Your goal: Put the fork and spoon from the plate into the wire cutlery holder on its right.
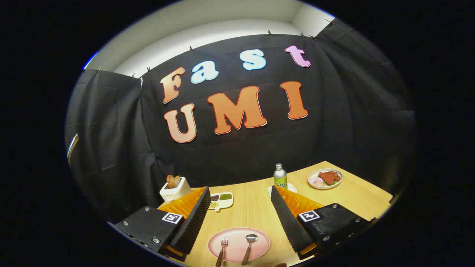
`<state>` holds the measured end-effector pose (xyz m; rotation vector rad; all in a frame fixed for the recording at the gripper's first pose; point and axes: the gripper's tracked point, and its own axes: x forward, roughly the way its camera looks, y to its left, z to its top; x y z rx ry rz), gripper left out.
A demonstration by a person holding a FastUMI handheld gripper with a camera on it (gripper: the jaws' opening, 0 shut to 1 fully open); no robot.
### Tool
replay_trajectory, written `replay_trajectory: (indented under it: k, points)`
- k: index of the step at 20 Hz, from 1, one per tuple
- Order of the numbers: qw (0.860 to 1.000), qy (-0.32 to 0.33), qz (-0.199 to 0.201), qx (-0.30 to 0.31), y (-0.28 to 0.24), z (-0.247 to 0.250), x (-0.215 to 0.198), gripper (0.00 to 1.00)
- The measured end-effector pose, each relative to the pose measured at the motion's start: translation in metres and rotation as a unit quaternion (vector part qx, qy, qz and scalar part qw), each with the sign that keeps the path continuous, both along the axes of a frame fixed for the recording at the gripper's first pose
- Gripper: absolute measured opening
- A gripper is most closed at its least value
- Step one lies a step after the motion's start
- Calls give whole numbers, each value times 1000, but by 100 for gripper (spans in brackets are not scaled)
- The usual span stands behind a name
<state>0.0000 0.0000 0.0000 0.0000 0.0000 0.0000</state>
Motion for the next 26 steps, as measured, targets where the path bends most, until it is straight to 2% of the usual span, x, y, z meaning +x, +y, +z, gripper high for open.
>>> replay_trajectory:
  k: [10,16,26]
  points:
    - [998,-18,-25,-52,-2,13,4,98]
    - [997,-18,-23,-74,4,11,5,98]
    - [995,25,-32,-92,0,-34,13,98]
